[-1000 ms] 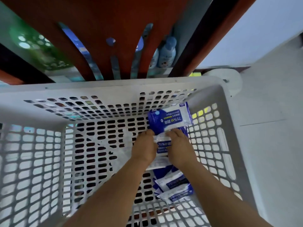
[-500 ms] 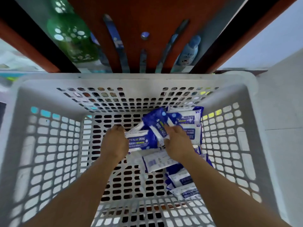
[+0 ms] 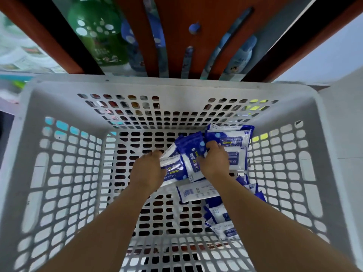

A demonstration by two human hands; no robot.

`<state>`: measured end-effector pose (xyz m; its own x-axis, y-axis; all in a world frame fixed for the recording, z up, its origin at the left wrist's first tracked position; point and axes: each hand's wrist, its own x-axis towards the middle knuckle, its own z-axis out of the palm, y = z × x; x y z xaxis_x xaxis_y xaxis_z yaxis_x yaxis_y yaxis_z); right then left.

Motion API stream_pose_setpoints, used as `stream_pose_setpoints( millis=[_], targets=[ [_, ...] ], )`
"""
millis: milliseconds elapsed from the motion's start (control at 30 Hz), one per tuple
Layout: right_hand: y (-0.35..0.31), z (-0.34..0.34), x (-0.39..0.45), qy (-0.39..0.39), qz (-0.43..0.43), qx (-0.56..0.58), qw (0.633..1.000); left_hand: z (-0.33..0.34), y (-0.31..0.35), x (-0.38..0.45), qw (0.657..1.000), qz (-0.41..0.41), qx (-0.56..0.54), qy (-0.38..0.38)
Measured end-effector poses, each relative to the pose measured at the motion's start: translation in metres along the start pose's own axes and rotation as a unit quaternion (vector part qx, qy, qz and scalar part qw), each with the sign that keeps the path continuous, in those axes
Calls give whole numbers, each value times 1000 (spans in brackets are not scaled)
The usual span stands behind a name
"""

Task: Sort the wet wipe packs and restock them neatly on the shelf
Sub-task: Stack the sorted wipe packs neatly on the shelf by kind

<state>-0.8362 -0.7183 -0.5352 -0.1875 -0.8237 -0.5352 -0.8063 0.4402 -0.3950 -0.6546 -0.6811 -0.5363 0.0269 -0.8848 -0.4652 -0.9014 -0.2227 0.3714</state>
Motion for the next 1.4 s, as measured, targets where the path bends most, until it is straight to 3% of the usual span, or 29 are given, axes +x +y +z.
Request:
stream_pose_setpoints(
  millis=[133,200,300,600,700,800,900,1133,1400],
  targets=[
    [-3,-14,1,-3,-53,29,998,-1,-1,-3,1000,5,-12,18],
    [2,-28,0,17,-92,-55,994,-2,-2,-4,1000,9,0,20],
    [17,-44,0,21,-131,-261,956,-4,-1,-4,1000,4,5,20],
    [37,-50,4,-18,-90,-354,931,-9,6,-12,998,-44,-32,28],
    [32,-58,-4,-13,-116,-295,948,-19,11,-20,997,-53,-33,35],
    [11,-74,-26,-5,-121,-140,983,-37,19,-33,994,-75,-55,57],
    [-16,-91,-52,3,-123,2,992,-67,30,-52,987,-91,-81,109],
    [-89,-134,-122,21,-211,111,971,-150,44,-124,948,-131,-176,231],
    [-201,-157,-220,-4,-342,228,911,-257,18,-219,881,-153,-269,357]
  ],
)
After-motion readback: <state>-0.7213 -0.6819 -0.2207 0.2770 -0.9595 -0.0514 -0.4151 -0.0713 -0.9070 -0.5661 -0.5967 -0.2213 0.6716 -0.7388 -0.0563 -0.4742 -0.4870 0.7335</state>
